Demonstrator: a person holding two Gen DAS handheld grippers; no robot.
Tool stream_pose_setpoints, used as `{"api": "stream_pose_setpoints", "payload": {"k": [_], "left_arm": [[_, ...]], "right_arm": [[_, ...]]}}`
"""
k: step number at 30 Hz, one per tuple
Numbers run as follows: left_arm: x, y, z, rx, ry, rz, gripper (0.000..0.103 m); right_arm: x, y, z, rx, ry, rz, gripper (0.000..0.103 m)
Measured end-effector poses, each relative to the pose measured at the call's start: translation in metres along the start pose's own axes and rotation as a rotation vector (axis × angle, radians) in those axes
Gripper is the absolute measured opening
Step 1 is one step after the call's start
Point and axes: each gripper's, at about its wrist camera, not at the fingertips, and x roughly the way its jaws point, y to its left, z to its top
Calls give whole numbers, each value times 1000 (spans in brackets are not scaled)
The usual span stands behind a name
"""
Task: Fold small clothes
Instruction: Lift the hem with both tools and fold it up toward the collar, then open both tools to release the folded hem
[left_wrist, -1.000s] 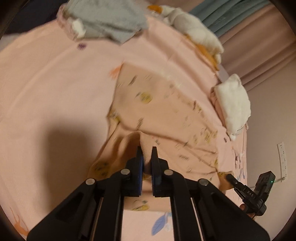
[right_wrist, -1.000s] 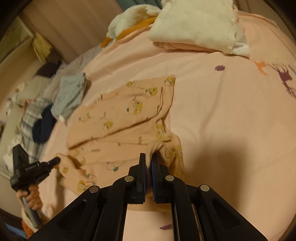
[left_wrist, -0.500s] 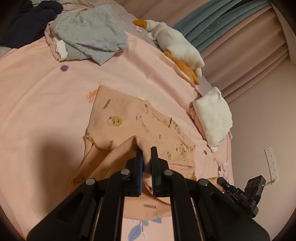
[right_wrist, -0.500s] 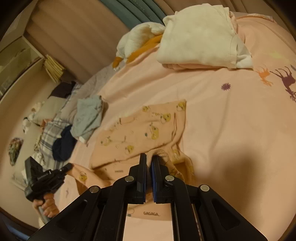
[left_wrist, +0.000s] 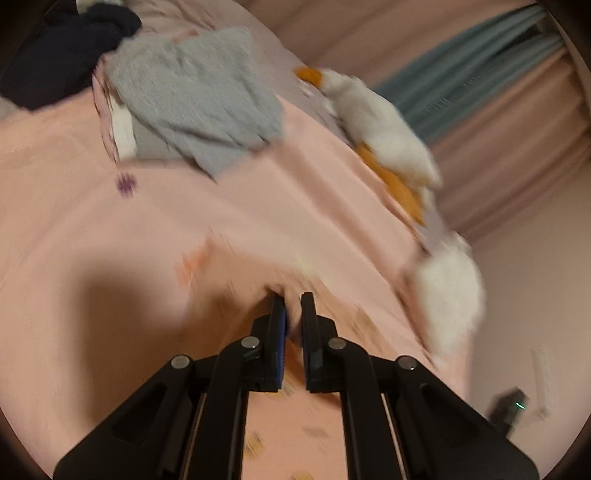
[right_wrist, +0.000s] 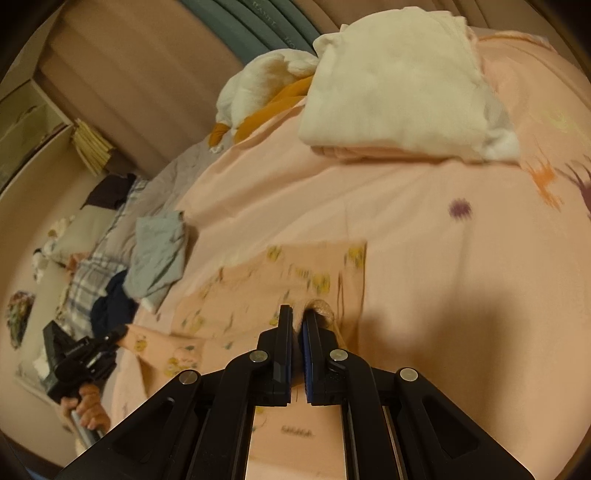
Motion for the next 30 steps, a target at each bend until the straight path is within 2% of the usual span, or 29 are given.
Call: {"api": "stream_pose_setpoints", "payload": {"k": [1,3,4,5,6,7,8,9,12,16,19,23,27,30], "left_arm": [[15,3,6,-32,1,62,11],[37,6,13,-68,80,197,17],[38,3,13,-48,99,203,17],[33,-2,11,-7,77,167,22],[27,-8,9,38,51,156,25],[21,-13,7,81,26,170,31],[15,-18,4,110,8,193,39],[10,-20,2,124,8,201,42],[0,-22,-1,121,34,171,44],[-10,-22,-4,120,40,186,45],[-13,-19,-10,126,84,175,47],[1,-18,-23,170,146,176,45],[18,-15,-27,173,141,175,45],[29,-19,-28,205,132,158,45]], "right_arm": [[18,-5,9,-5,18,-48,7],[42,-18,18,79,68,-100,11],[42,-24,18,142,57,-69,11],[38,-26,17,164,33,-25,13],[34,-25,16,154,20,-19,21],[30,-23,15,130,19,-48,28],[26,-19,13,104,25,-89,43],[21,-17,10,84,25,-111,50],[7,-12,5,44,15,-111,50],[-1,-11,3,31,35,-126,50],[-1,-7,2,15,47,-135,50],[7,2,-5,-24,80,-143,50],[18,5,-10,-57,119,-140,50],[25,7,-11,-93,117,-179,50]]}}
